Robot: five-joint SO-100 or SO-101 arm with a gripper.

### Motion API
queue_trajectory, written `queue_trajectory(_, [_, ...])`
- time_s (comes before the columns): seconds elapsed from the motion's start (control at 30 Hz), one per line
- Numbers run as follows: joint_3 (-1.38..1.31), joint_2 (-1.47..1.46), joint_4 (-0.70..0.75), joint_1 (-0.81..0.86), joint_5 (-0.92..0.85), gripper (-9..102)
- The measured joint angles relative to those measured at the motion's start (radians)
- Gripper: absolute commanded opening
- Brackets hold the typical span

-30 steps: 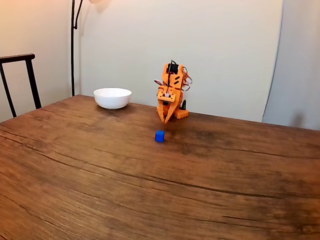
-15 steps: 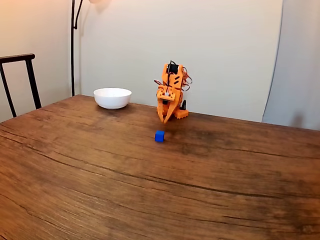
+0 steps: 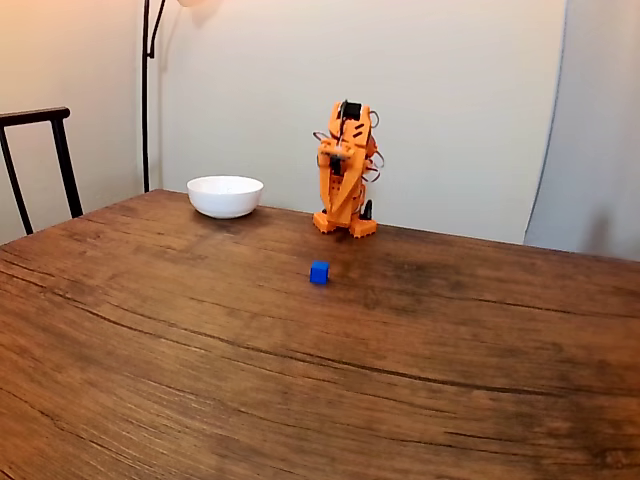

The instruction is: Grasp the cube and drop it in the bowl

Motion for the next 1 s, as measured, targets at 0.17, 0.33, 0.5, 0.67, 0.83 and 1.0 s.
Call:
queue_trajectory(0.17, [-0.048,0.0,0.003,-0.005,0.0,0])
queue_trajectory(0.33, [-0.089,-0.003,0.005,-0.005,0.0,0])
queue_trajectory(0.5, [-0.172,-0.101,0.003,-0.005,0.0,0])
queue_trajectory(0.67, [-0.31,-0.327,-0.032,0.0,0.06,0])
queue_trajectory(0.83, [-0.41,-0.58,-0.109,-0.002,0.077,0])
queue_trajectory(1.0, [-0.468,-0.752,-0.204,-0.002,0.077,0])
